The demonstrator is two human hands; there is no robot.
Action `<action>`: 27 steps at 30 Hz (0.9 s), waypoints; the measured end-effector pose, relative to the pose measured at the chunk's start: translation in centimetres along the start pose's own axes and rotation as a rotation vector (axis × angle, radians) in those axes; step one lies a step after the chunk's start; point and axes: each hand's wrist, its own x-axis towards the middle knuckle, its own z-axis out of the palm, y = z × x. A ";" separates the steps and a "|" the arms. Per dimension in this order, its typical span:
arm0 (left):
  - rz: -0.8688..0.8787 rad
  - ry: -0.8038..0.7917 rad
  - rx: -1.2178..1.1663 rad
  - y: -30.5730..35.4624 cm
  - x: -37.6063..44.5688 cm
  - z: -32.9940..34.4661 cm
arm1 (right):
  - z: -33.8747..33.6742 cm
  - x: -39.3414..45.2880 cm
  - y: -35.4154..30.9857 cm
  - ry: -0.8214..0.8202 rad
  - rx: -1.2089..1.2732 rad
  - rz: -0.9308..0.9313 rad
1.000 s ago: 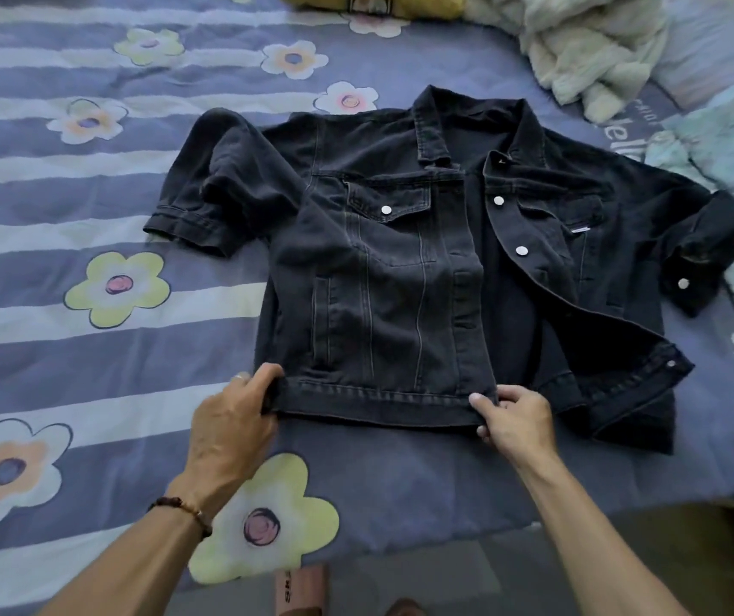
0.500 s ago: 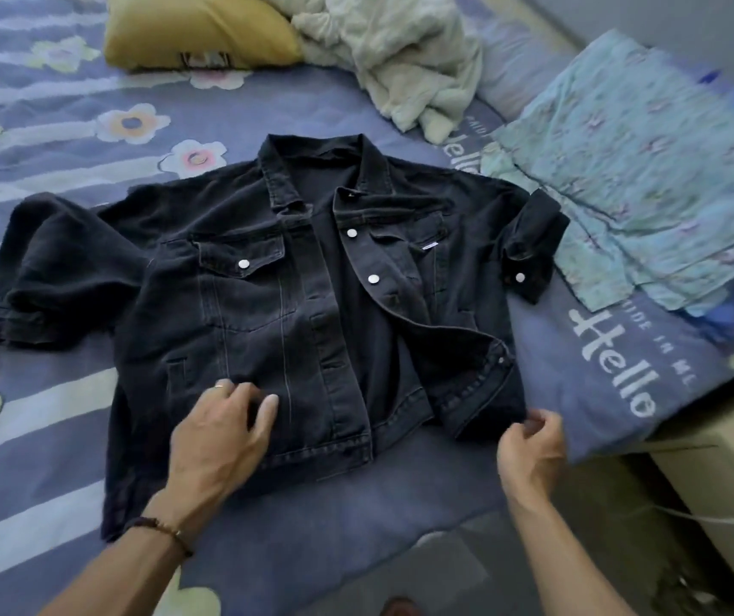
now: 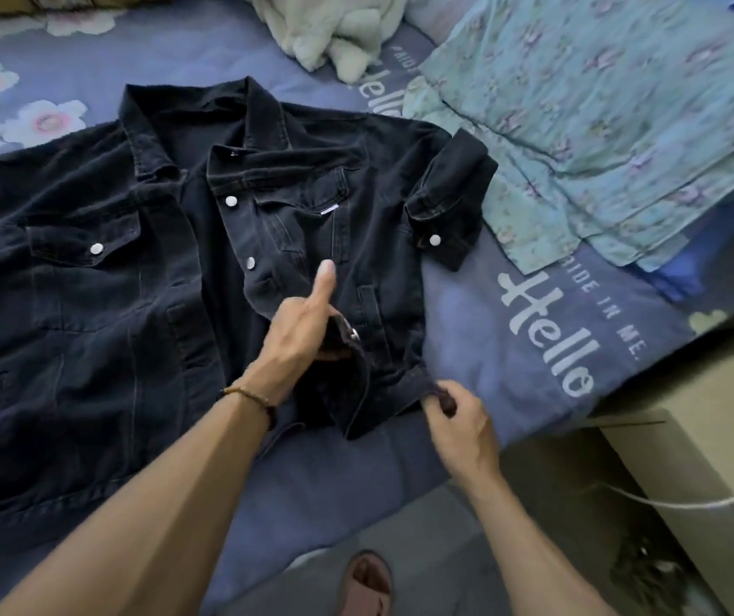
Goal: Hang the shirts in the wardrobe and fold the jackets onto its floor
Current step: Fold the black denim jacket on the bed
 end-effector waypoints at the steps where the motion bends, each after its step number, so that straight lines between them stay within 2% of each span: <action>1: -0.014 0.042 -0.165 -0.3 -0.4 -0.8 | 0.1 0.2 -0.3 -0.005 -0.013 -0.016; 3: -0.002 0.059 -0.466 -1.3 -1.4 -2.9 | 0.3 0.6 -0.9 -0.087 -0.093 0.006; 5: 0.010 0.067 -0.608 -3.3 -2.4 -5.2 | -0.3 0.9 -1.7 -0.057 -0.130 0.074; 7: -0.063 0.116 -0.509 -5.7 -3.5 -6.7 | -2.2 0.8 -2.0 0.199 -0.066 0.030; 8: -0.113 0.133 -0.365 -7.2 -4.0 -7.0 | -3.0 0.6 -1.7 0.325 -0.037 -0.033; 9: -0.139 0.114 -0.222 -8.4 -4.5 -6.7 | -3.7 0.3 -1.1 0.385 -0.052 -0.097; 10: -0.166 0.095 -0.111 -9.7 -4.8 -6.3 | -4.1 0.0 -0.4 0.363 -0.121 -0.132; 12: -0.179 0.104 -0.004 -11.8 -4.7 -5.1 | -4.3 -0.4 1.3 0.205 -0.241 -0.053; 14: -0.139 0.141 0.067 -12.8 -4.3 -4.4 | -4.0 0.0 2.6 0.082 -0.216 0.093; 16: -0.062 0.157 0.115 -12.2 -4.1 -4.2 | -4.1 0.5 2.9 0.014 -0.214 0.117; 19: 0.029 0.296 0.091 -11.0 -5.1 -4.1 | -5.3 0.8 2.7 0.079 -0.348 -0.132; 20: 0.031 0.362 0.109 -11.1 -5.4 -4.2 | -5.8 0.6 3.1 0.142 -0.396 -0.222; 22: -0.014 0.396 0.162 -12.2 -6.0 -4.3 | -6.3 -0.3 4.2 0.179 -0.508 -0.311; 25: -0.067 0.321 0.291 -13.3 -5.7 -4.3 | -5.5 -1.3 4.8 0.046 -0.591 -0.164; 27: -0.097 0.289 0.277 -13.5 -4.7 -4.9 | -5.2 -1.1 3.9 -0.041 -0.634 -0.068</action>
